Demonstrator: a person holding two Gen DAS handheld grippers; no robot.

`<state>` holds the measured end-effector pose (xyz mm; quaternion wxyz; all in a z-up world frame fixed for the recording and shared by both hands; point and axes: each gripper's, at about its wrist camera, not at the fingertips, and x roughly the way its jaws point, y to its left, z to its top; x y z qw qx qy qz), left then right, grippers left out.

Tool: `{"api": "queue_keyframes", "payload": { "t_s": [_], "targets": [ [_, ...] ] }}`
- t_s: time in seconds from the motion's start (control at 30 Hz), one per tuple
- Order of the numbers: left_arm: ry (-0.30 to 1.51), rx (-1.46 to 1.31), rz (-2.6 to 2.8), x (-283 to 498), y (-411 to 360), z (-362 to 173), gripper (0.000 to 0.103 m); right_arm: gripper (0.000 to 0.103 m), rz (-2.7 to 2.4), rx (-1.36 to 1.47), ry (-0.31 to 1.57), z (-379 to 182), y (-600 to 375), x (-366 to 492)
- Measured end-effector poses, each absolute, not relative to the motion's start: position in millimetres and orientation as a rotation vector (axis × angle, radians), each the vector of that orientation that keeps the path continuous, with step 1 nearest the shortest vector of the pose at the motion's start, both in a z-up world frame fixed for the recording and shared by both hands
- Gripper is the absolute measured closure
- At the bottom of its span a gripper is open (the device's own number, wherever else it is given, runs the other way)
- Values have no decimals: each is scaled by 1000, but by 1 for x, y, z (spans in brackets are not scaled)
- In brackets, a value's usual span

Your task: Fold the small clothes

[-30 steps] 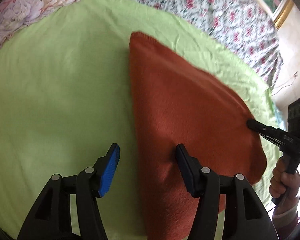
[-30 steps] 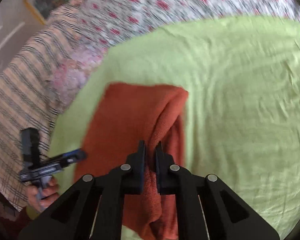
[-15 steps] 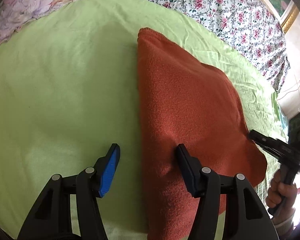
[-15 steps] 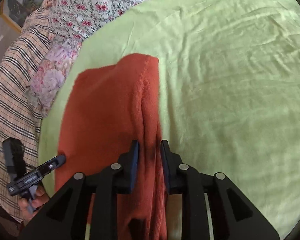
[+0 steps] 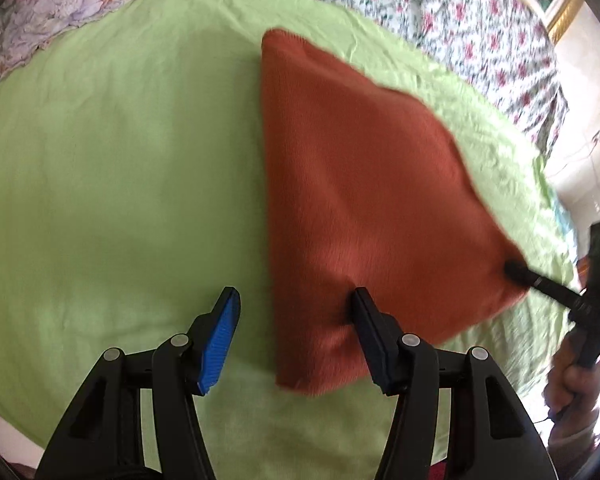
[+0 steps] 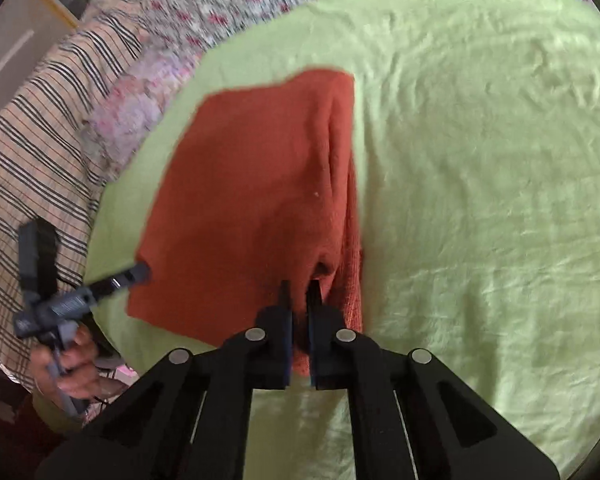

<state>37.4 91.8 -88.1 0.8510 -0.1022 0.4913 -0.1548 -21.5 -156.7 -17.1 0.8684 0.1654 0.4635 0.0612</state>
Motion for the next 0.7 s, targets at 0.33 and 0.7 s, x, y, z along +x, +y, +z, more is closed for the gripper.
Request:
{"api": "queue_keyframes", "payload": {
  "t_s": [0.33, 0.7],
  "targets": [
    [1009, -154, -312, 33, 93, -82, 45, 95, 53, 283, 1061, -36, -167, -21],
    [871, -243, -561, 55, 77, -40, 47, 92, 145, 327, 891, 11, -164, 40]
  ]
}}
